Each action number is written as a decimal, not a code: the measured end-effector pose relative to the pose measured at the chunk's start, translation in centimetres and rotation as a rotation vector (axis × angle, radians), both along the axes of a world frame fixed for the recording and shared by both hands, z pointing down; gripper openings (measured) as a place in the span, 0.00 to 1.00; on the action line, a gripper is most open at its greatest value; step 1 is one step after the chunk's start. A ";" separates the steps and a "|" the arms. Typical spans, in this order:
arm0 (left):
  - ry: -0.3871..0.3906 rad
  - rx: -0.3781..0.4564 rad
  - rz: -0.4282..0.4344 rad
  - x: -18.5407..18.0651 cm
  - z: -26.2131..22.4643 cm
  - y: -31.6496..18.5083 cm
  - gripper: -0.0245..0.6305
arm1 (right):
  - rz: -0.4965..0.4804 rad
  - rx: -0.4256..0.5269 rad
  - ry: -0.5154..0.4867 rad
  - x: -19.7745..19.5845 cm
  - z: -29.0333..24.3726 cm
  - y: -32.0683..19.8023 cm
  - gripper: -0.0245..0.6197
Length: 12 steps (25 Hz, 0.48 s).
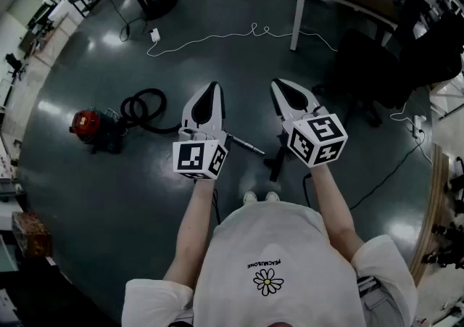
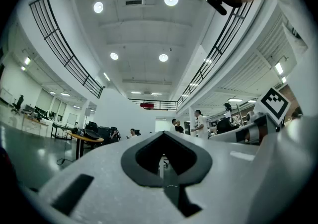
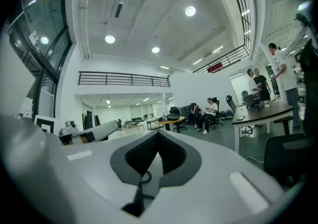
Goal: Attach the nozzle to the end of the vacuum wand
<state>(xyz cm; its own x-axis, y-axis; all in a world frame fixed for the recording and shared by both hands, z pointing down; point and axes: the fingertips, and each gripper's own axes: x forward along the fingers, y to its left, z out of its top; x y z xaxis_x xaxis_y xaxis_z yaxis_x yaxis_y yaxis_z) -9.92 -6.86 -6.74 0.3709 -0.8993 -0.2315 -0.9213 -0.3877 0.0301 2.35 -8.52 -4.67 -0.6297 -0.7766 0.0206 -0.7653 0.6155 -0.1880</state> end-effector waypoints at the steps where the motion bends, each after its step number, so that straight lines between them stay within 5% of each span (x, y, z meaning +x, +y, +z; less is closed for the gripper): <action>1: -0.002 0.002 0.002 0.1 0.0 -0.1 0.04 | 0.000 0.003 0.002 0.1 0.0 -0.2 0.05; 12: -0.008 -0.019 -0.006 -1.1 1.4 -1.4 0.04 | -0.012 -0.008 0.038 -0.3 1.0 -1.8 0.05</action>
<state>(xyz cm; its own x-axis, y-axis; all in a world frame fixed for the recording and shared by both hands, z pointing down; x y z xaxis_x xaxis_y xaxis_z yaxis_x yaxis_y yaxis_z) -11.02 -8.26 -5.39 0.3675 -0.9058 -0.2109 -0.9238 -0.3817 0.0298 2.08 -10.34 -3.66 -0.6376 -0.7687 0.0507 -0.7646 0.6235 -0.1635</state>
